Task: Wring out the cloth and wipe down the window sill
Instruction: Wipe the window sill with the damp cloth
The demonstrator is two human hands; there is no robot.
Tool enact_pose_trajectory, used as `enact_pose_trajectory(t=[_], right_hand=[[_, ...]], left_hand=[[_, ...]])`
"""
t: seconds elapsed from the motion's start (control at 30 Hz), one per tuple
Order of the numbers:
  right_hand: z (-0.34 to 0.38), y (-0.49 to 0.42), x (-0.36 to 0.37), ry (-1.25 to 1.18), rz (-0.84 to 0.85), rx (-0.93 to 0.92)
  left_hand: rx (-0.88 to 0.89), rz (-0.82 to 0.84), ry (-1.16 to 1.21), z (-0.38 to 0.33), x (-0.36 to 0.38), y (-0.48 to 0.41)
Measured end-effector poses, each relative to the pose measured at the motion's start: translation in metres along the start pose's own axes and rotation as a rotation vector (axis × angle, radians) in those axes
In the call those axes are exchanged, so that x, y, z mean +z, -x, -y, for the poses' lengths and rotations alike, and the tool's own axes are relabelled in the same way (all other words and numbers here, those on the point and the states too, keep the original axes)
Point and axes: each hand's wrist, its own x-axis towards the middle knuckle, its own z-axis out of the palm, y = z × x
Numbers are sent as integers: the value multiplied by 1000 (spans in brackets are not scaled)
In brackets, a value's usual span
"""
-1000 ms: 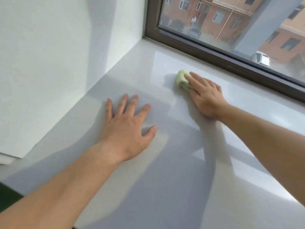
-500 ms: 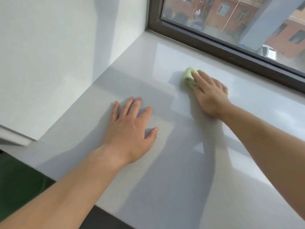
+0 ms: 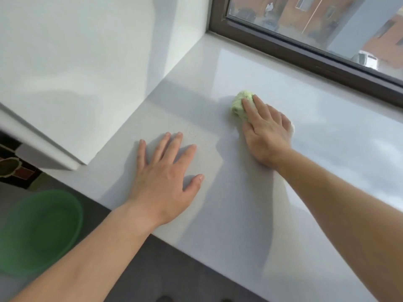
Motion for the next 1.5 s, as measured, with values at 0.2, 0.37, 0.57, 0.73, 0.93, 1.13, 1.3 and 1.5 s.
enact_pose_trajectory(t=[0.2,0.37,0.57,0.73,0.93,1.13,1.3,1.5], right_hand=[[48,140,4,-22,148,-420],[60,98,6,-75,93,-140],[101,191,13,-48,152,-349],[92,187,11,-59,165,-374],[91,220,10,-77,154,-334],[-5,205,-7,-24,150,-309],[-24,157,-12,-80,62,-36],[-41,242,-21,-80,207,-511]], left_hand=[[97,-74,194,26,-2,20],[94,-67,284,29,-5,28],[9,-136,525,31,-6,29],[34,-119,322,25,-3,28],[-76,-134,355,2,-2,27],[-65,-145,330,-46,15,39],[-120,-99,279,-86,24,36],[-187,-77,160,-104,30,40]])
